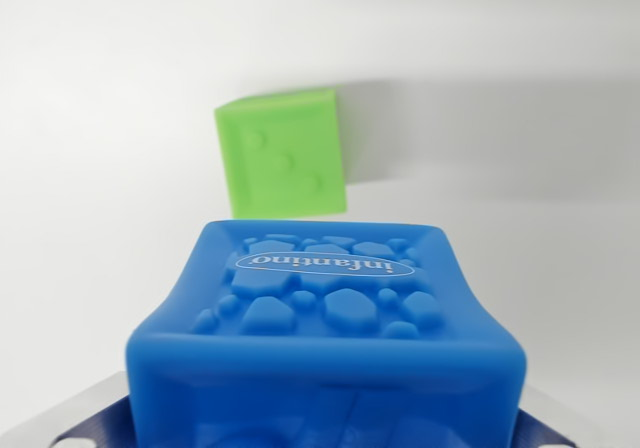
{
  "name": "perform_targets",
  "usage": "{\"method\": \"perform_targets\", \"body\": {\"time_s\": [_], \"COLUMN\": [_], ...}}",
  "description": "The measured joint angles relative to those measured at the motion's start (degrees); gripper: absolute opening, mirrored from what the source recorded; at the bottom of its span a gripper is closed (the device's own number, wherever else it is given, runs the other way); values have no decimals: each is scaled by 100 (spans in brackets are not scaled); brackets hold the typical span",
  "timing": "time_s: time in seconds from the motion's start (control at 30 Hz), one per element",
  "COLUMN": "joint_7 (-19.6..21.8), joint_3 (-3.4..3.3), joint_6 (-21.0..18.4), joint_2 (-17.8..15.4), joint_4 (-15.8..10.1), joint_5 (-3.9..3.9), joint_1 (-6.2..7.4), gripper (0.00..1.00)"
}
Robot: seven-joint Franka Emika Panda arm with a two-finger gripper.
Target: Stack cube
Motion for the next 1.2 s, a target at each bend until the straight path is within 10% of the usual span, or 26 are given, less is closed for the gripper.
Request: {"method": "perform_targets", "body": {"time_s": [0.6, 1.2], "joint_7": [-339, -361], "joint_3": [97, 96], "joint_6": [-284, 385], "joint_2": [106, 741], "joint_4": [385, 310], "joint_5": [-32, -32], "joint_1": [125, 125], "gripper": [0, 0]}}
